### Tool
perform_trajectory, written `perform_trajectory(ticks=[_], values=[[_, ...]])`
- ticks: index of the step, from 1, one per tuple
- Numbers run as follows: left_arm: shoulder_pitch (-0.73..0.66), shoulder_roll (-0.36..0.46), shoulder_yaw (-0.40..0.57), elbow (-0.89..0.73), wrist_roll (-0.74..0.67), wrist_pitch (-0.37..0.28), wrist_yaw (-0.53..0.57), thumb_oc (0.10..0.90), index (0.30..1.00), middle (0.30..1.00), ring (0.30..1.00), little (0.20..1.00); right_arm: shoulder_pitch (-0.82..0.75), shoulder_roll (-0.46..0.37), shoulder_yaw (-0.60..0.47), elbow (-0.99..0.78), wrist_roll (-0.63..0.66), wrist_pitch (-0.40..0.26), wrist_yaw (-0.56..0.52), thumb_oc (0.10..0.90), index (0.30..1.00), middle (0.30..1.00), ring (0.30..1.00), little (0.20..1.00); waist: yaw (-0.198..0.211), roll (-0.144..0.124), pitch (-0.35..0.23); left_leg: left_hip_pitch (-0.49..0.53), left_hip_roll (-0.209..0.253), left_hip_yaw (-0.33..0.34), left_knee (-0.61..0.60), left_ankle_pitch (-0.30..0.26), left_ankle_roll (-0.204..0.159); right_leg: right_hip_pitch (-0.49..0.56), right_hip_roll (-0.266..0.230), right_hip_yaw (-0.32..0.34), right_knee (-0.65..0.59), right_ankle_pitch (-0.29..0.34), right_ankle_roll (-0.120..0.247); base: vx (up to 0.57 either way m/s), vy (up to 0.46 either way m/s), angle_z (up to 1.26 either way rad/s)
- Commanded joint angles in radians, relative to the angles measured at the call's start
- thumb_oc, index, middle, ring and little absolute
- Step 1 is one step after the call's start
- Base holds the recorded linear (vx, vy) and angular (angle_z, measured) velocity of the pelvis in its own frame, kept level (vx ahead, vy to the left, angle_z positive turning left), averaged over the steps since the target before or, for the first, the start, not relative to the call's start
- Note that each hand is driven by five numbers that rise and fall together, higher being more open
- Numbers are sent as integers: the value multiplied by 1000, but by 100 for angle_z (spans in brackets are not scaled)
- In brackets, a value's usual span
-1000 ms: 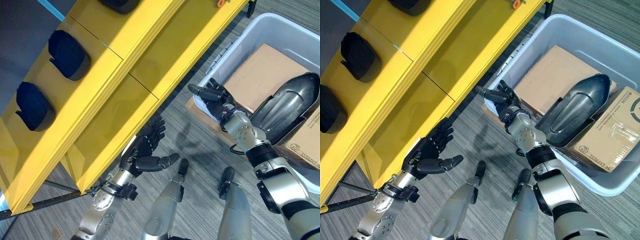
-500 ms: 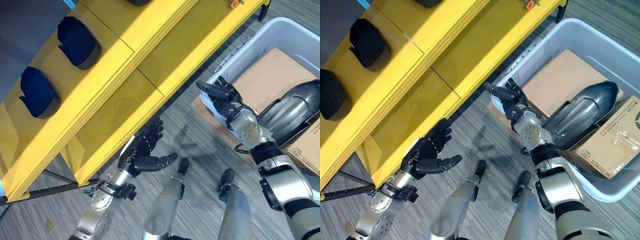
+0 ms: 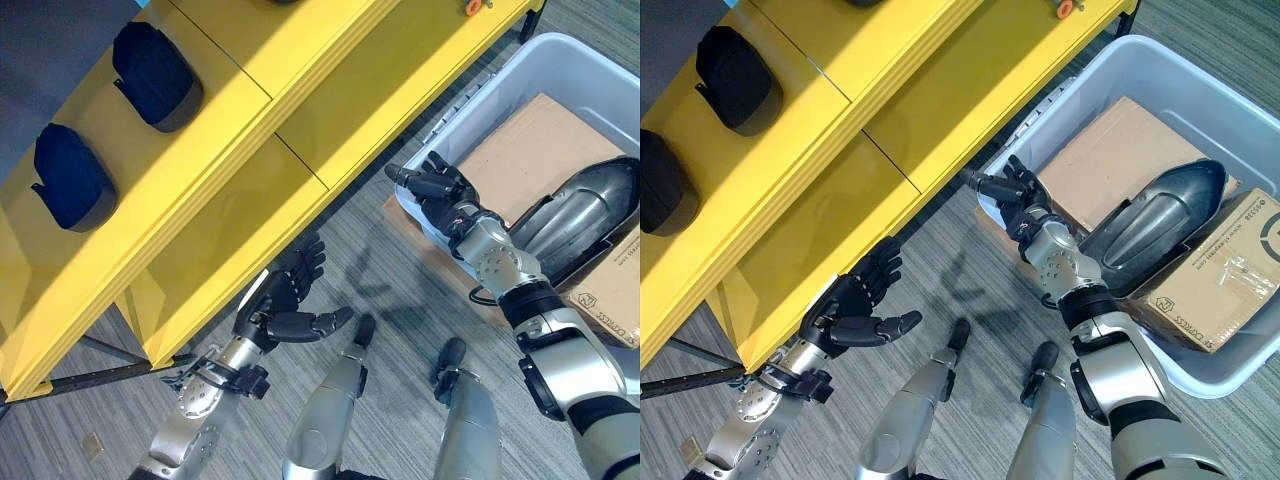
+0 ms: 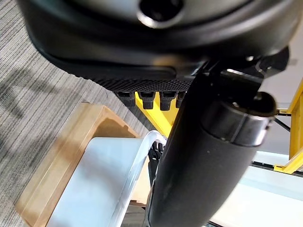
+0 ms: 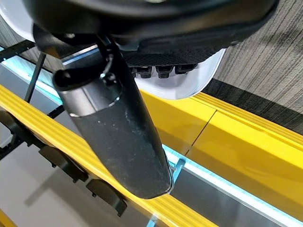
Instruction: Move parts from the plastic box to the shelf.
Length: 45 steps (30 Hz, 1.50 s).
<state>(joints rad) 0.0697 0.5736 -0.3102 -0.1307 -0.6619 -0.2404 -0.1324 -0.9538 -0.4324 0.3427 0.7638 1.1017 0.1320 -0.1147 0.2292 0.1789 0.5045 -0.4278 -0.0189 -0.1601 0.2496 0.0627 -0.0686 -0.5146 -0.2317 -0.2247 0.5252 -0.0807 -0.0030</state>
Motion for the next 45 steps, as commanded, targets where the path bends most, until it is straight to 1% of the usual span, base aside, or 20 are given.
perform_trajectory(ticks=[1,5,8,11,12,15,17,18,19,20,21,25,29,35,37,39,40,42,43,45], values=[[-6,58,22,-183,-18,-77,13,900,1000,1000,1000,1000,-238,99,50,-80,-2,-4,185,900,1000,1000,1000,1000,54,3,16,-6,30,96,97,-162,78,142,-49,35,-78,-86,57,-16,-15,7],[-7,62,20,-182,-18,-84,12,900,1000,1000,1000,1000,-223,118,80,-149,-17,-4,143,900,1000,1000,1000,1000,56,-2,16,-6,31,94,95,-159,79,146,-45,33,-86,-82,57,-9,-11,3],[-7,59,20,-177,-13,-87,2,900,1000,1000,1000,1000,-228,126,82,-142,-15,-11,143,900,1000,1000,1000,1000,58,-2,16,-2,33,95,91,-157,79,150,-43,32,-90,-81,56,0,0,0],[-10,60,18,-181,-8,-94,11,900,1000,1000,1000,1000,-220,129,78,-154,-20,-45,84,900,1000,1000,1000,1000,56,-3,16,-2,33,91,92,-156,80,154,-41,33,-90,-80,56,0,0,0],[-14,60,20,-183,-7,-91,9,900,1000,1000,1000,1000,-223,129,72,-148,-15,-68,50,900,1000,1000,1000,1000,56,-4,16,-1,33,92,92,-156,81,155,-41,33,-91,-80,56,0,0,0],[-24,60,19,-183,3,-96,15,900,1000,1000,1000,1000,-236,113,44,-106,-32,-100,55,900,1000,1000,1000,1000,54,-6,16,-3,34,92,96,-159,81,154,-39,34,-88,-82,54,0,0,0],[-27,59,21,-186,3,-90,17,900,1000,1000,1000,1000,-234,107,33,-106,-43,-111,24,900,1000,1000,1000,1000,52,-7,16,-2,34,93,97,-161,81,154,-38,35,-89,-81,54,0,0,0],[-31,58,22,-187,3,-84,19,900,1000,1000,1000,1000,-234,100,24,-104,-68,-137,-30,900,1000,1000,1000,1000,49,-8,16,-1,34,93,98,-162,82,156,-36,36,-91,-80,53,-85,-5,0],[-42,54,22,-188,6,-83,20,900,1000,1000,1000,1000,-245,96,13,-92,-88,-170,-80,900,1000,1000,1000,1000,45,-6,16,-21,37,100,96,-139,87,136,-33,30,-97,-56,44,0,0,0],[-41,53,19,-187,7,-82,21,900,1000,1000,1000,1000,-243,94,7,-88,-92,-175,-83,900,1000,1000,1000,1000,43,-8,16,-4,35,96,98,-162,83,150,-33,41,-93,-77,51,-96,15,-1],[-49,49,20,-192,5,-76,27,900,1000,1000,1000,1000,-248,82,-15,-79,-104,-191,-104,900,1000,1000,1000,1000,38,-6,16,-23,37,101,97,-141,87,132,-30,36,-97,-55,43,0,0,0],[-71,38,16,-199,7,-60,34,900,1000,1000,1000,1000,-240,64,-69,-61,-148,-214,-206,900,1000,1000,1000,1000,17,-6,16,-21,39,109,95,-146,86,122,-23,52,-97,-54,41,-34,12,0],[-82,28,9,-203,9,-58,42,900,1000,1000,1000,1000,-234,57,-86,-58,-158,-211,-231,900,1000,1000,1000,1000,6,-7,16,-20,42,117,92,-146,85,115,-20,59,-97,-53,41,-29,13,-5],[-110,14,-8,-193,8,-50,60,900,1000,1000,1000,1000,-205,60,-106,-64,-185,-210,-333,900,1000,1000,1000,1000,-20,-11,16,-11,47,131,87,-149,84,108,-12,76,-95,-53,40,-18,9,-9],[-115,10,-11,-192,16,-48,67,900,1000,1000,1000,1000,-195,60,-113,-66,-198,-216,-348,900,1000,1000,1000,1000,-26,-12,16,-9,49,134,84,-149,83,107,-9,80,-97,-53,40,-23,-2,-6],[-118,6,-12,-191,21,-47,68,900,1000,1000,1000,1000,-181,54,-120,-80,-242,-227,-359,900,1000,1000,1000,1000,-33,-14,16,-4,51,136,81,-150,83,108,-7,84,-98,-51,40,-20,-17,-8],[-121,6,-15,-190,20,-47,72,900,1000,1000,1000,1000,-176,55,-119,-90,-264,-221,-378,900,1000,1000,1000,1000,-37,-16,16,-2,52,140,80,-150,83,109,-7,85,-100,-49,41,-23,-20,-7],[-123,0,-16,-193,24,-44,77,900,1000,1000,1000,1000,-158,57,-117,-123,-282,-243,-420,900,1000,1000,1000,1000,-46,-19,16,5,56,144,74,-150,81,111,-4,90,-106,-47,41,-22,-22,-9],[-123,1,-18,-191,24,-47,79,900,1000,1000,1000,1000,-151,54,-118,-131,-296,-250,-420,900,1000,1000,1000,1000,-49,-20,16,8,57,146,73,-150,81,113,-3,92,-109,-46,41,-24,-20,-6],[-121,-4,-15,-191,28,-48,72,900,1000,1000,1000,1000,-124,47,-118,-171,-377,-281,-421,900,1000,1000,1000,1000,-60,-24,16,15,62,152,68,-150,80,116,1,98,-117,-42,44,-25,-23,-6]])
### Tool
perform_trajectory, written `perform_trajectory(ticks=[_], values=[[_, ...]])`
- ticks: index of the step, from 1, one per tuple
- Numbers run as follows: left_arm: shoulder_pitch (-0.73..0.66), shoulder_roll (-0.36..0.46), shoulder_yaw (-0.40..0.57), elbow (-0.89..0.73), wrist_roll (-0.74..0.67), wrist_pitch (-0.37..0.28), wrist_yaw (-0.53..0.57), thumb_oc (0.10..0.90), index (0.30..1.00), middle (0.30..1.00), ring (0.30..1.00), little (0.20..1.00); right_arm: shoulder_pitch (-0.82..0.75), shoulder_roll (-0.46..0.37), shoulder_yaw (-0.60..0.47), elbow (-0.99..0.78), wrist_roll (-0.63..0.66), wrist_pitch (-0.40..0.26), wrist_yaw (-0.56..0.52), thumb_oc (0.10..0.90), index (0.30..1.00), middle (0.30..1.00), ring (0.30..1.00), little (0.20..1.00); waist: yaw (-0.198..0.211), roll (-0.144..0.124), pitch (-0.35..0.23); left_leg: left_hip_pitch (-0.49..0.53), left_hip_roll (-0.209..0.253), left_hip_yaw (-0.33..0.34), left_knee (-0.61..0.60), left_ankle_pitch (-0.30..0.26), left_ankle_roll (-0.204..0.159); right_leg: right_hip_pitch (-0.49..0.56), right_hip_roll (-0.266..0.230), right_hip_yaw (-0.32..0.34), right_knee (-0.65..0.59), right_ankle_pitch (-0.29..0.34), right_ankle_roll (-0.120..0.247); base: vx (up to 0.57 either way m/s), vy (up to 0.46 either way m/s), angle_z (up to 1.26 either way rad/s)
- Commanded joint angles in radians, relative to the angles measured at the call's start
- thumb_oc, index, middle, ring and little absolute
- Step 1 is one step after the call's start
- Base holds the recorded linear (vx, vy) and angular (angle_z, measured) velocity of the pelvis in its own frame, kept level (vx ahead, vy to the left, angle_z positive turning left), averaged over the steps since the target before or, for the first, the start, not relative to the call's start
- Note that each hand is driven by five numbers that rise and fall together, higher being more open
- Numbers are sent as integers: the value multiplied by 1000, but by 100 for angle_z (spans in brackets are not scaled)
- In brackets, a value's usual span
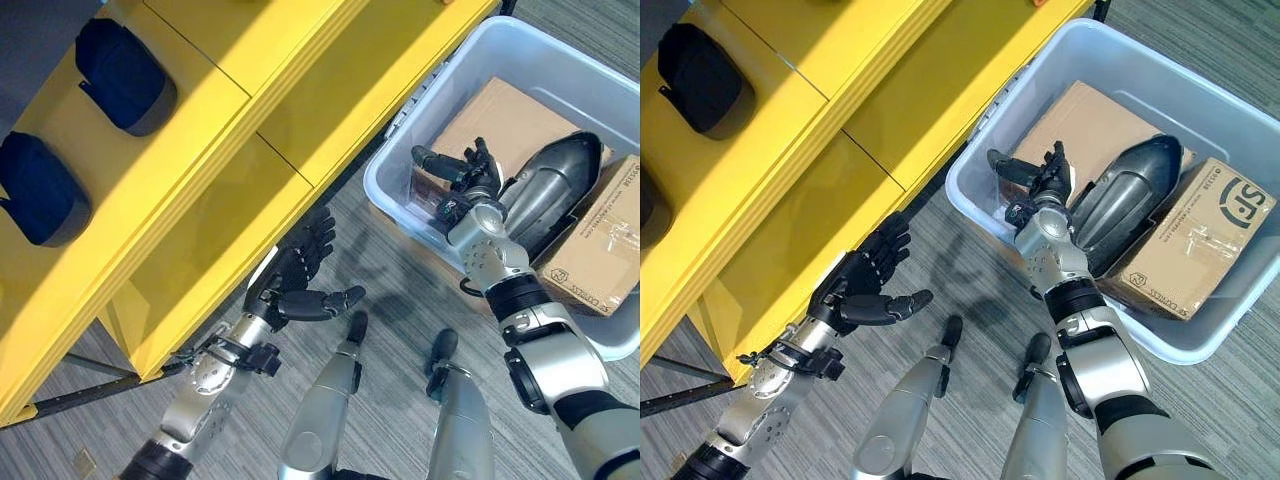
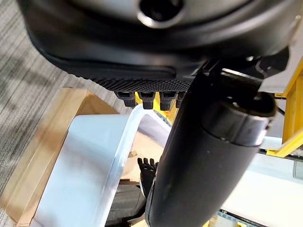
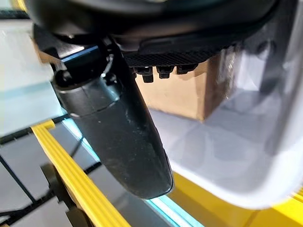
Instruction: Move parts from the plastic box to the shelf.
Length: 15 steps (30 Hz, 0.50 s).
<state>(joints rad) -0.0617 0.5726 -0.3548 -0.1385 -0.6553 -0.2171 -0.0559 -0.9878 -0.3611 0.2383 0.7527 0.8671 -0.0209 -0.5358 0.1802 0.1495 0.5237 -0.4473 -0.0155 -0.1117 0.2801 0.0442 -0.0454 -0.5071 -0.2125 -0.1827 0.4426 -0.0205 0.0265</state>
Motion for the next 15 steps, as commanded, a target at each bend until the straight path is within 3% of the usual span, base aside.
perform_trajectory(ticks=[1,6,13,15], values=[[12,-5,29,-182,24,-74,-7,900,1000,1000,1000,1000,-74,-26,-8,-187,-184,-137,-2,900,1000,1000,1000,1000,-17,3,-4,41,60,106,34,-131,57,113,-16,60,-40,-99,15,-22,-29,-9],[22,-15,24,-182,45,-89,-2,900,1000,1000,1000,1000,5,-50,27,-427,-444,-157,-56,900,1000,1000,1000,1000,-53,-8,-4,78,68,125,6,-127,56,137,-7,77,-89,-73,24,-36,-25,-16],[59,-22,57,-199,39,-109,0,900,1000,1000,1000,1000,154,-150,-6,-763,-769,-45,-53,900,1000,1000,1000,1000,-123,-34,-4,136,88,157,-27,-125,48,170,10,116,-153,-37,37,-30,-13,-17],[77,-20,80,-206,47,-112,5,900,1000,1000,1000,1000,249,-229,-58,-865,-910,-1,-35,900,1000,1000,1000,1000,-161,-51,-4,166,103,177,-41,-129,45,188,18,133,-183,-23,44,-38,-41,-23]])
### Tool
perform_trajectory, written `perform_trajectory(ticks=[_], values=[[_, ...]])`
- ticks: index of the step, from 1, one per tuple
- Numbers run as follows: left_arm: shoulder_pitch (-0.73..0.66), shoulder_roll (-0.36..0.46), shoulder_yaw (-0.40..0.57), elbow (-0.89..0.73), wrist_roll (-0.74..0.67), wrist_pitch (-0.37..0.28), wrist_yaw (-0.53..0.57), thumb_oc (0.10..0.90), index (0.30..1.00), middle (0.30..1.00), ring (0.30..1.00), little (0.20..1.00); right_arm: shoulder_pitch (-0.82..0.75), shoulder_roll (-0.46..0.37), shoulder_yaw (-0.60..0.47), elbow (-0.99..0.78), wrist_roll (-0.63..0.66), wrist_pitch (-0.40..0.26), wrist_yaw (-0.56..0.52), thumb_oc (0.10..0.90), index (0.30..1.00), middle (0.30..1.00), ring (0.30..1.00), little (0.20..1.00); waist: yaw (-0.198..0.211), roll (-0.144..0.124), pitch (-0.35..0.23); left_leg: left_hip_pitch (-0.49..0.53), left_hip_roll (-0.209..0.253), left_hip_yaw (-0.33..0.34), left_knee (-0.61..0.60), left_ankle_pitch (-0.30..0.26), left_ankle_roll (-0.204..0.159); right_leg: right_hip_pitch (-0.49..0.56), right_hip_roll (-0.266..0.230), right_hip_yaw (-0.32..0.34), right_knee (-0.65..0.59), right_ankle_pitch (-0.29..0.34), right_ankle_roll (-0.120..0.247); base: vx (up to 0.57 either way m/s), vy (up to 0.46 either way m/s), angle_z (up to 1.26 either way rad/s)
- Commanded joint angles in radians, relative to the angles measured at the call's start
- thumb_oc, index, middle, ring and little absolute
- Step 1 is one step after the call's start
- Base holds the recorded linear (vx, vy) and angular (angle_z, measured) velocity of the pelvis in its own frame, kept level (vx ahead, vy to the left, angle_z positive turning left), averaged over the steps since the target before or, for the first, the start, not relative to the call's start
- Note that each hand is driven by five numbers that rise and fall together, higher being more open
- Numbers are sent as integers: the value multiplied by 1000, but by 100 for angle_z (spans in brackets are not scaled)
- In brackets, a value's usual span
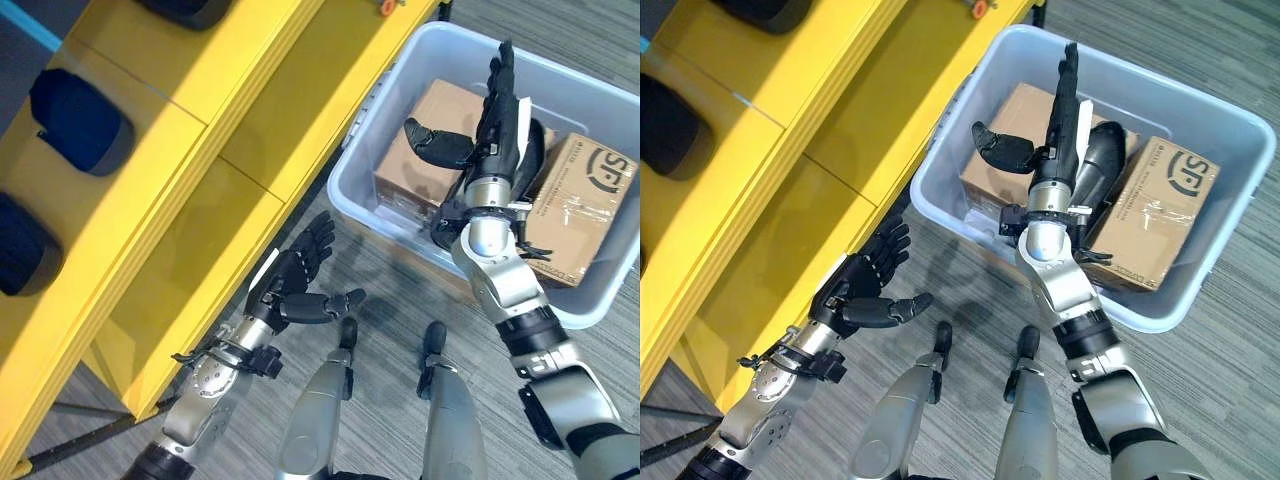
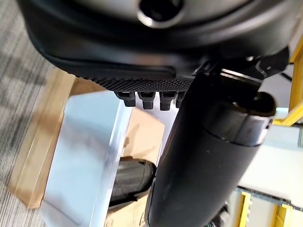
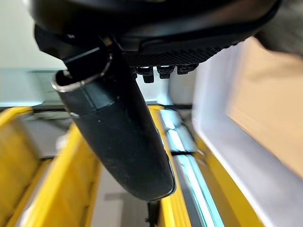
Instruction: Move parts from the plastic box to the shelf.
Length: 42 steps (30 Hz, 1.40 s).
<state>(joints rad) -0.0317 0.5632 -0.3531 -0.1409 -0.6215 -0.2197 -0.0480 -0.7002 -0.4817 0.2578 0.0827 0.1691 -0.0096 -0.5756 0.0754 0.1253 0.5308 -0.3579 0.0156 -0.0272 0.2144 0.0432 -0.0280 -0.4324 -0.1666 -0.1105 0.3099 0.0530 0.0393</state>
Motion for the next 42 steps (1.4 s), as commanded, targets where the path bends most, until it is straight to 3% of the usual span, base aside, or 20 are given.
perform_trajectory(ticks=[1,3,7,12,14,21,27,42], values=[[48,-10,83,-204,13,-111,-2,900,1000,1000,1000,1000,-24,-125,-89,-208,-227,-8,12,900,1000,1000,1000,1000,-63,-30,-11,82,74,96,21,-127,27,116,-26,64,-56,-93,32,-37,-43,-22],[51,-7,90,-206,3,-113,0,900,1000,1000,1000,1000,24,-182,-125,-238,-301,31,7,900,1000,1000,1000,1000,-82,-38,-11,100,86,110,10,-126,22,127,-22,71,-74,-82,36,-29,-46,-22],[68,10,118,-217,0,-117,9,900,1000,1000,1000,1000,158,-335,-243,-246,-304,27,48,900,1000,1000,1000,1000,-128,-62,-12,149,114,138,-33,-117,12,161,-16,82,-127,-60,46,-47,-82,-24],[85,37,144,-222,-8,-118,-12,900,1000,1000,1000,1000,239,-485,-326,-201,-389,11,77,900,1000,1000,1000,1000,-152,-77,-25,176,137,163,-71,-105,3,173,-14,79,-153,-52,52,-45,-100,-23],[88,51,149,-225,-13,-119,-29,900,1000,1000,1000,1000,241,-564,-337,-151,-462,-4,88,900,1000,1000,1000,1000,-153,-80,-28,179,144,166,-81,-100,-2,171,-13,72,-155,-54,53,-62,-123,-16],[75,79,140,-216,-27,-125,-66,900,1000,1000,1000,1000,156,-707,-252,-75,-484,-32,119,900,1000,1000,1000,1000,-145,-74,-18,167,151,156,-82,-92,-12,143,-10,61,-134,-66,48,-61,-81,-4],[47,82,124,-214,-30,-120,-79,900,1000,1000,1000,1000,13,-743,-119,-67,-578,-54,147,900,1000,1000,1000,1000,-143,-50,-11,149,150,144,-89,-82,-21,101,-11,61,-112,-76,45,-51,-25,-1],[8,87,105,-204,-48,-118,-99,900,1000,1000,1000,1000,-166,-748,55,-81,-574,-52,243,900,1000,1000,1000,1000,-138,-19,-11,81,143,126,-84,-73,-29,-16,-17,77,-57,-86,41,-9,0,0]])
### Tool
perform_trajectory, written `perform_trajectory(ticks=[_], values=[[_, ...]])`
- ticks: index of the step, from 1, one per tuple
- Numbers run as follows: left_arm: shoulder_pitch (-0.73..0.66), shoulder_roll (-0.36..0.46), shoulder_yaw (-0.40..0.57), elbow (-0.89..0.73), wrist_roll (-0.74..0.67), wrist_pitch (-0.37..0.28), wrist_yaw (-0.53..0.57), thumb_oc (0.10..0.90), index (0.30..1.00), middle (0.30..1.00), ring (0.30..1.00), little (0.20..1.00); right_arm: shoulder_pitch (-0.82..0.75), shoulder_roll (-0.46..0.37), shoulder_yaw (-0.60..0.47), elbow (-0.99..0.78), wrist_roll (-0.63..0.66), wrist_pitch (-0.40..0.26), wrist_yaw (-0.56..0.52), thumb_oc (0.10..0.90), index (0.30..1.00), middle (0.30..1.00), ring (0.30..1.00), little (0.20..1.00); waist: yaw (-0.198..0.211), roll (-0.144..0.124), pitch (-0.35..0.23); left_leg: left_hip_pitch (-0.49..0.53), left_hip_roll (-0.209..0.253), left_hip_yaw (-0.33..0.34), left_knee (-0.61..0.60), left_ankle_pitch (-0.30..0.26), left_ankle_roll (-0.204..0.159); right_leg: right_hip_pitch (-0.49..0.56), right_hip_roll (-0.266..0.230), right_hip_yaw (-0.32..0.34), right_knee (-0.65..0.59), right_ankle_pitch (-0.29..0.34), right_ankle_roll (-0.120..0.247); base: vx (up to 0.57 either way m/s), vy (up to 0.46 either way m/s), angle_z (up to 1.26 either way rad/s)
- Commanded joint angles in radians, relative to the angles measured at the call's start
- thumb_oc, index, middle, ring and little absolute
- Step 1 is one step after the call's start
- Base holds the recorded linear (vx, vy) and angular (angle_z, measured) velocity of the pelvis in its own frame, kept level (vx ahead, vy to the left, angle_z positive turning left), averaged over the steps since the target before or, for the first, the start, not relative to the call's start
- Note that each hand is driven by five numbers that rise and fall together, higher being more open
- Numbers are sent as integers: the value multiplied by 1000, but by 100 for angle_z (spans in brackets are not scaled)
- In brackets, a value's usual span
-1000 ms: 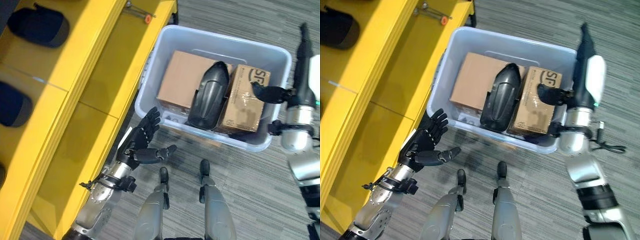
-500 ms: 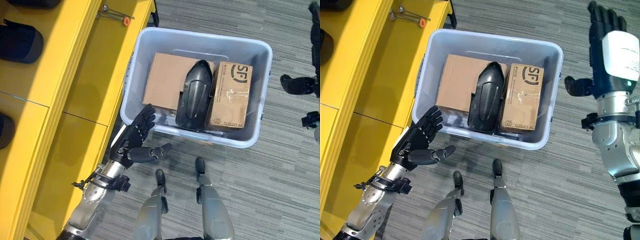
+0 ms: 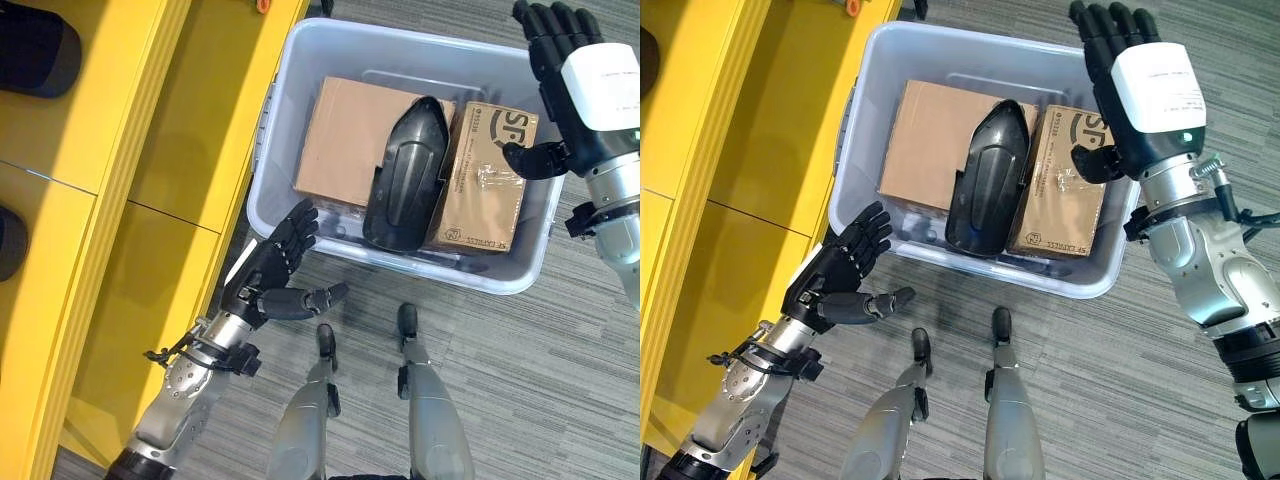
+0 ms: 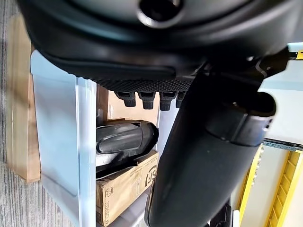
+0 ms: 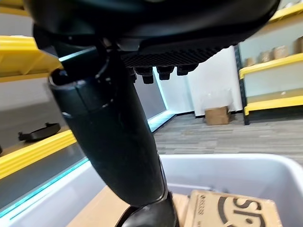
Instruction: Move parts from the plastic box to the shelf.
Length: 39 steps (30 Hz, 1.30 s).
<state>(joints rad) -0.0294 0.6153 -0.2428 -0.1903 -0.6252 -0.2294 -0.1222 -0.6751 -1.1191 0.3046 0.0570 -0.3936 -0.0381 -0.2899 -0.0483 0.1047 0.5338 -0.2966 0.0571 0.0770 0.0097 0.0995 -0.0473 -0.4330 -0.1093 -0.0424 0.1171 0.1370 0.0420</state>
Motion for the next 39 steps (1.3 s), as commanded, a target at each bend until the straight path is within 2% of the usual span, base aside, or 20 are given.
perform_trajectory(ticks=[1,14,20,29,33,39], values=[[5,34,-6,-153,-44,-112,-27,900,1000,1000,1000,1000,-201,-106,19,-50,-25,-26,-40,900,1000,1000,1000,1000,-14,6,-14,8,100,20,123,-129,-10,-33,-75,12,143,-171,37,0,0,0],[-9,29,-20,-146,-43,-116,-25,900,1000,1000,1000,1000,-274,-93,85,0,-39,-8,-30,900,1000,1000,1000,1000,-5,23,-14,-84,94,11,142,-124,-13,-148,-81,24,185,-173,33,-7,3,2],[-9,23,-22,-140,-40,-145,-14,900,1000,1000,1000,1000,-297,-64,111,-13,-53,-9,-23,900,1000,1000,1000,1000,-3,40,-14,-137,86,7,155,-129,-14,-211,-80,34,203,-178,29,-8,15,1],[-10,11,-16,-144,-39,-164,-3,900,1000,1000,1000,1000,-312,-54,140,-73,-98,-4,-23,900,1000,1000,1000,1000,0,50,-14,-201,86,3,171,-123,-16,-277,-79,50,220,-173,24,-2,8,0],[-6,7,-16,-136,-35,-173,-4,900,1000,1000,1000,1000,-311,-45,143,-73,-128,-42,-33,900,1000,1000,1000,1000,4,53,-14,-225,84,-3,187,-132,-16,-298,-83,51,234,-181,25,-1,-2,1],[-4,3,-17,-135,-30,-176,0,900,1000,1000,1000,1000,-312,-32,161,-91,-109,-42,-23,900,1000,1000,1000,1000,9,53,-14,-261,83,-6,210,-138,-15,-327,-82,54,246,-183,23,-3,-2,1]])
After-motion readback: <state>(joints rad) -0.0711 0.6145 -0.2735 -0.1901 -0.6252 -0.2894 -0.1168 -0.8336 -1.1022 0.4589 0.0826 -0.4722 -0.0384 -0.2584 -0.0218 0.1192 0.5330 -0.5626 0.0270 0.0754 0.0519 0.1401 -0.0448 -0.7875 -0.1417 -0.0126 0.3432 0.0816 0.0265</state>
